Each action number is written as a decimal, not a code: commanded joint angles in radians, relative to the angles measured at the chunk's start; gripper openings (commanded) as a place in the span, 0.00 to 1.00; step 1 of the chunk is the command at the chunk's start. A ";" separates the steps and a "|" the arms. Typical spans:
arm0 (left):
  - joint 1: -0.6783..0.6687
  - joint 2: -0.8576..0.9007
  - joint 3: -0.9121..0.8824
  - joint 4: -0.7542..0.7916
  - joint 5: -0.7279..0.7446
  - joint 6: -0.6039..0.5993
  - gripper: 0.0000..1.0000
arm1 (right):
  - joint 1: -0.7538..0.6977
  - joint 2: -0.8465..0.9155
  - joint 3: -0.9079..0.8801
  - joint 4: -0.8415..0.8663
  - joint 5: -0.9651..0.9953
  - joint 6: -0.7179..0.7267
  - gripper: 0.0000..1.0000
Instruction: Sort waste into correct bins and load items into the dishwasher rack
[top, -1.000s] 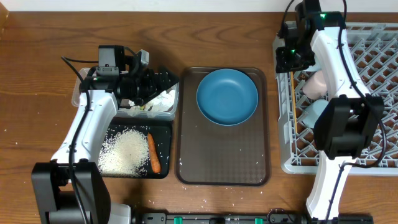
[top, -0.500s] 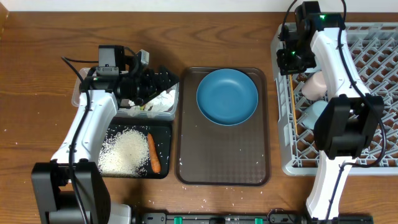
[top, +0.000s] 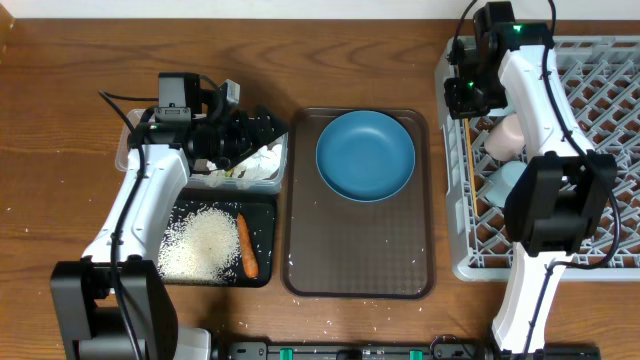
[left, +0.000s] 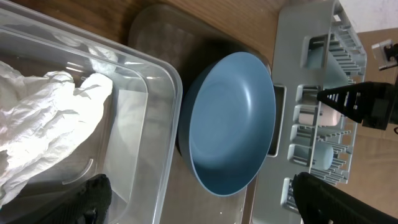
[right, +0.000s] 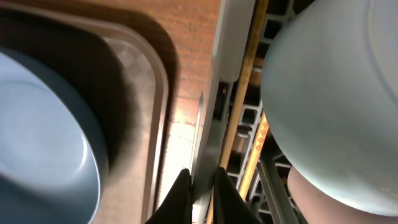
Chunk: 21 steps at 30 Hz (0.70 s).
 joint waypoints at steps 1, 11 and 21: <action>-0.001 -0.022 -0.006 0.001 -0.006 0.010 0.95 | 0.043 -0.021 -0.007 0.044 -0.075 -0.019 0.07; -0.001 -0.022 -0.006 0.001 -0.005 0.010 0.95 | 0.066 -0.021 -0.007 0.057 -0.075 -0.030 0.08; -0.001 -0.022 -0.006 0.001 -0.006 0.010 0.95 | 0.085 -0.021 -0.007 0.031 0.003 -0.071 0.13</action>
